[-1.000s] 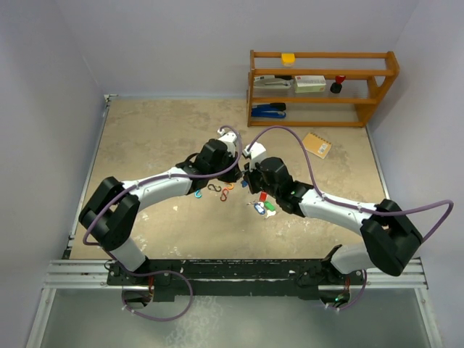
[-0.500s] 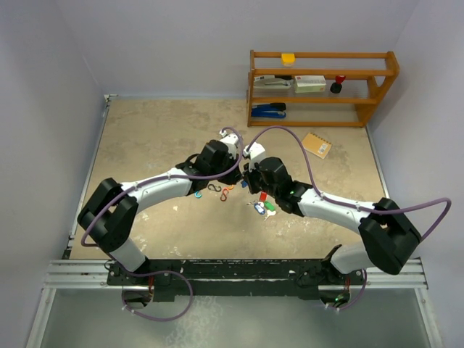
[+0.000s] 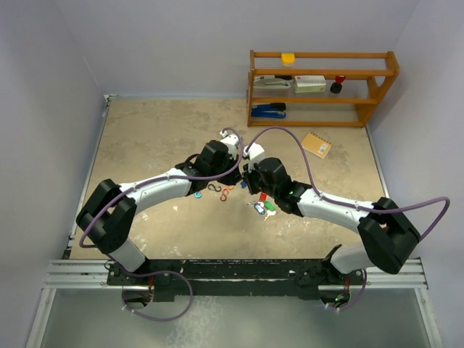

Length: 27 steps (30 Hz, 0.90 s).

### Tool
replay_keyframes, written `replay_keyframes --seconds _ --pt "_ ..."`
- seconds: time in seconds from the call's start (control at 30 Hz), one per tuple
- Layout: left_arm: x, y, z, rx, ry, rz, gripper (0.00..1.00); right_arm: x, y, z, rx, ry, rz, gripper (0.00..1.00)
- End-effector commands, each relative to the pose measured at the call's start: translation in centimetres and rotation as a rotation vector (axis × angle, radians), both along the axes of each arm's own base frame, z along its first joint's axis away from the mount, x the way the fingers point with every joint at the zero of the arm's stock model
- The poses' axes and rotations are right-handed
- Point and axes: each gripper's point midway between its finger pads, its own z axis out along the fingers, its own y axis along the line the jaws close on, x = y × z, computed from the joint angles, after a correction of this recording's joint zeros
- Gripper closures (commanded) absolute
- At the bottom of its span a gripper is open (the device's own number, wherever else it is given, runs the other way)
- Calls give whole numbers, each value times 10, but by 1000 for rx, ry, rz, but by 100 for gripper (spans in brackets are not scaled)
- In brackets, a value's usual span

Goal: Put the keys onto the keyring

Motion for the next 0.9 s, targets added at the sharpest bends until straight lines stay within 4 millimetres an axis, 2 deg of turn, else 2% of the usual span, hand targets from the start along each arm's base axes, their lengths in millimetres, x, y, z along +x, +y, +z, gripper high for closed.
replay_keyframes --seconds 0.0,0.43,0.87 --pt "-1 -13 40 -63 -77 -54 100 13 9 29 60 -72 -16 100" --pt "-9 -10 43 -64 -74 -80 100 15 1 28 36 -83 -50 100" --pt "-23 -10 32 -42 -39 -153 100 15 -6 33 35 -102 -71 100"
